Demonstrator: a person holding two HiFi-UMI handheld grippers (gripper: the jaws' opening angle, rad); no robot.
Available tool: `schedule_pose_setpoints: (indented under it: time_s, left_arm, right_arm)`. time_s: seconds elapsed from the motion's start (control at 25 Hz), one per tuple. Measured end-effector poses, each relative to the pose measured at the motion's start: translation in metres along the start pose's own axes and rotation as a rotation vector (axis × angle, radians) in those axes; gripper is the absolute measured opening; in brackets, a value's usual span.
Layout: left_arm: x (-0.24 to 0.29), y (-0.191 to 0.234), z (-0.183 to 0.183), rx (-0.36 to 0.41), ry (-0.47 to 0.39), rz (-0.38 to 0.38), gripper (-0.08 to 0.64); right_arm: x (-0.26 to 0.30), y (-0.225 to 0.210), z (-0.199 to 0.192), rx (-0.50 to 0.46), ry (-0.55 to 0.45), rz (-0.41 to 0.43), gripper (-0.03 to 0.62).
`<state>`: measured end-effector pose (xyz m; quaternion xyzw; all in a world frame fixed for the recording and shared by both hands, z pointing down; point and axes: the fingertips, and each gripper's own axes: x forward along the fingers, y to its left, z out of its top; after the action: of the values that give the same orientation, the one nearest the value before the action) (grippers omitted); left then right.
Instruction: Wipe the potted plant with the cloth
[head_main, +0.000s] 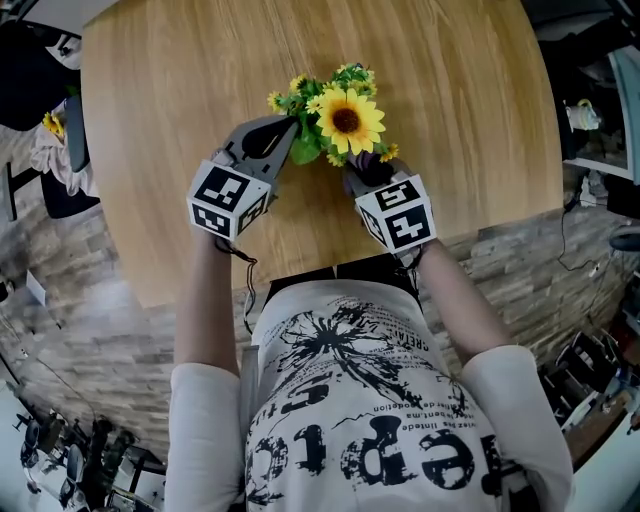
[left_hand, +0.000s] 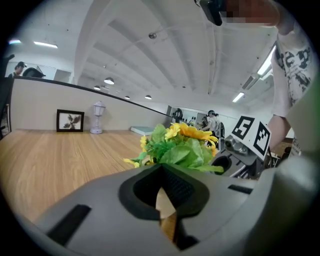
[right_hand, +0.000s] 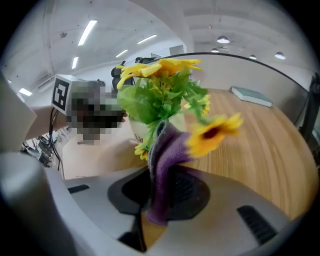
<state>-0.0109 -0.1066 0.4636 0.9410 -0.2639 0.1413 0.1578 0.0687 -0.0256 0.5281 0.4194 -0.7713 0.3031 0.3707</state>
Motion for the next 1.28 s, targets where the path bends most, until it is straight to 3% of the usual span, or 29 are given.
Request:
schedule_pose_setpoints:
  time_s: [0.16, 0.76, 1.28]
  left_arm:
    - [0.0, -0.001, 0.0, 0.008, 0.0, -0.015, 0.002]
    - [-0.005, -0.006, 0.0, 0.031, -0.038, -0.046, 0.002]
    - [-0.005, -0.004, 0.001, -0.04, -0.06, -0.031, 0.002]
  right_arm:
    - [0.003, 0.017, -0.002, 0.049, 0.006, 0.045, 0.075]
    - [0.03, 0.072, 0.015, 0.011, 0.032, 0.216, 0.078]
    - [0.034, 0.102, 0.035, 0.006, 0.036, 0.295, 0.077]
